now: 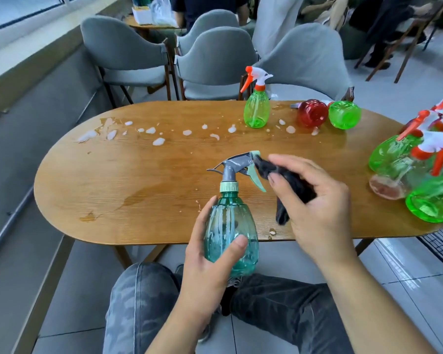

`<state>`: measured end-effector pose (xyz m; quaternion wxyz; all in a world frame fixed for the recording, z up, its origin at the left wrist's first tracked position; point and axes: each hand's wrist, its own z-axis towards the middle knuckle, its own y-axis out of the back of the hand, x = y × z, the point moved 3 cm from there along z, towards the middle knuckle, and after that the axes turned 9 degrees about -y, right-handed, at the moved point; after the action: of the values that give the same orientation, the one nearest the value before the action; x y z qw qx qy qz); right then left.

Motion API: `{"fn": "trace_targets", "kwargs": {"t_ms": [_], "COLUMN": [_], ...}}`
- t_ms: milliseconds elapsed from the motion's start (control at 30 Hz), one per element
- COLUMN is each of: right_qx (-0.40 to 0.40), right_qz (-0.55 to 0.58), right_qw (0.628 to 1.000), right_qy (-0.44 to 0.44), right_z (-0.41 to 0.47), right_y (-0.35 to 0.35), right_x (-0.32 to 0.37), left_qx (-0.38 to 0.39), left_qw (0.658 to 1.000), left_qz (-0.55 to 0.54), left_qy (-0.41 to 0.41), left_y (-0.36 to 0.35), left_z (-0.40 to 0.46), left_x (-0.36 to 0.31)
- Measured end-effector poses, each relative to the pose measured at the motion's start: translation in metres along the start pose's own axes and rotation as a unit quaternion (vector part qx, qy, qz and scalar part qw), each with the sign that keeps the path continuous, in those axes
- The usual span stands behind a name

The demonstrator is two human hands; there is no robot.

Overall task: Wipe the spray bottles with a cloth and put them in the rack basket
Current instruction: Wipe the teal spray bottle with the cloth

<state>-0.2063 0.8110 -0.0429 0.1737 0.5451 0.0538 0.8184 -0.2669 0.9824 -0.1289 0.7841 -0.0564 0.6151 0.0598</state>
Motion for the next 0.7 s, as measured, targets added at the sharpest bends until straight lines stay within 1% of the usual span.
{"fn": "trace_targets", "kwargs": {"t_ms": [67,133,200,300,333,367,467,500,533,633,667,700], "right_qx": [-0.006,0.0,0.037,0.131,0.147,0.142,0.05,0.034,0.04,0.137,0.15,0.139], "right_qz": [-0.091,-0.151,-0.178,-0.182,-0.187,-0.199,-0.243,-0.243,-0.235,-0.195,-0.186,-0.187], "right_qw": [0.994,0.985,0.979,0.965,0.961,0.958,0.96,0.962,0.965,0.964,0.964,0.966], "right_qy": [0.059,0.079,0.092,0.134,0.143,0.15,0.131,0.118,0.112,0.115,0.115,0.115], "right_z": [0.018,0.029,0.03,0.021,0.022,0.026,0.046,0.05,0.051,0.042,0.041,0.042], "right_y": [-0.012,-0.027,-0.042,-0.061,-0.063,-0.063,-0.058,-0.057,-0.058,-0.067,-0.068,-0.067], "right_x": [0.001,-0.004,-0.01,-0.014,-0.015,-0.016,-0.022,-0.023,-0.023,-0.02,-0.019,-0.018], "left_qx": [0.007,0.011,0.011,0.013,0.01,0.007,0.006,0.005,0.004,-0.009,-0.011,-0.009], "left_qw": [1.0,1.0,1.0,1.0,1.0,1.0,1.0,1.0,1.0,1.0,1.0,1.0], "left_qz": [-0.003,-0.008,-0.011,-0.009,-0.005,-0.004,-0.003,-0.006,-0.01,-0.021,-0.019,-0.012], "left_qy": [0.004,0.001,0.001,0.002,0.002,0.0,-0.006,-0.005,-0.002,0.003,0.002,-0.003], "left_y": [-0.001,-0.001,0.0,0.003,0.004,0.005,0.007,0.008,0.008,0.012,0.013,0.013], "left_z": [0.004,0.009,0.015,0.021,0.023,0.023,0.026,0.028,0.03,0.033,0.034,0.033], "left_x": [0.003,0.007,0.011,0.019,0.021,0.023,0.024,0.024,0.025,0.028,0.028,0.027]}}
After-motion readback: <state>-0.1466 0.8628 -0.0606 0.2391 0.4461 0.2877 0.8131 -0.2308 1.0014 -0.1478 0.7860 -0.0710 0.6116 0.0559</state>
